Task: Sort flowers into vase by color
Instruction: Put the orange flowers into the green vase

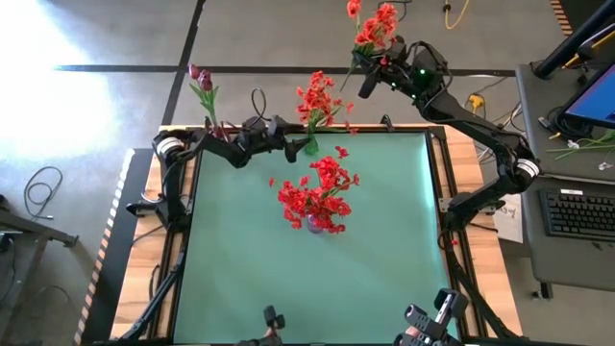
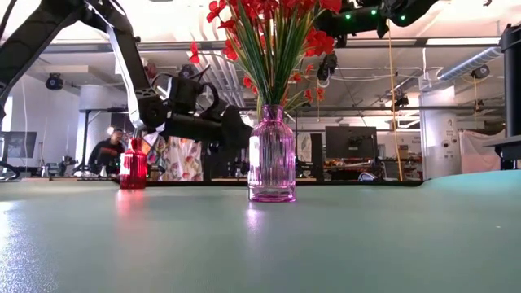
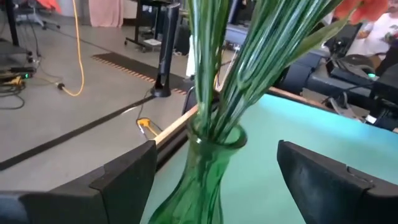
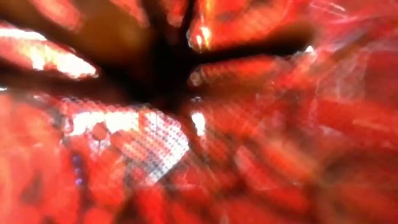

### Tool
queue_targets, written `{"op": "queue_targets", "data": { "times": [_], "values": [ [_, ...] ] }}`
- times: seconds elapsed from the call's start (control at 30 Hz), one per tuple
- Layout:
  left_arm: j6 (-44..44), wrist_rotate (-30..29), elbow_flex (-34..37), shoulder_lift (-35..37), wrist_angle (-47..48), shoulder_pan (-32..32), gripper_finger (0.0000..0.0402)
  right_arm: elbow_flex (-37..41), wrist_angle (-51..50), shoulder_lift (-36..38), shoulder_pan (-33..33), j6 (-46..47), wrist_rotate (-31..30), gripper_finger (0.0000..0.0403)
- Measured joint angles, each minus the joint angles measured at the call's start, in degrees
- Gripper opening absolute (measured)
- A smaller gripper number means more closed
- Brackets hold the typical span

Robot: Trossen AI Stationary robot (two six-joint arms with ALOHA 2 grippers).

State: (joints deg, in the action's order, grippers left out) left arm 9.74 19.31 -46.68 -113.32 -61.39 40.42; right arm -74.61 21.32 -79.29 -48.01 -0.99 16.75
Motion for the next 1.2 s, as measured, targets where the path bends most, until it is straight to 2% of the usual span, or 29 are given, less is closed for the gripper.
{"op": "queue_targets", "data": {
  "times": [0.17, 0.43, 0.93, 1.2],
  "values": [
    [-0.2, -0.1, -0.2, 0.0, 0.5, -0.4, 0.032, 0.0, 0.2, -0.1, 0.0, 0.3, 0.2, 0.0018],
    [-1.7, -0.5, -0.2, 0.0, 0.8, -0.8, 0.032, -0.1, 5.3, -1.3, 0.4, 7.0, 4.9, 0.0018],
    [-2.7, -0.7, -0.1, 0.0, 1.0, -1.0, 0.032, -0.1, 4.1, -1.5, 2.9, 7.9, 4.2, 0.0018],
    [-3.1, -0.7, -0.1, 0.0, 1.0, -1.1, 0.032, 0.0, 4.5, -4.6, 3.5, 9.3, 4.3, 0.0018]
  ]
}}
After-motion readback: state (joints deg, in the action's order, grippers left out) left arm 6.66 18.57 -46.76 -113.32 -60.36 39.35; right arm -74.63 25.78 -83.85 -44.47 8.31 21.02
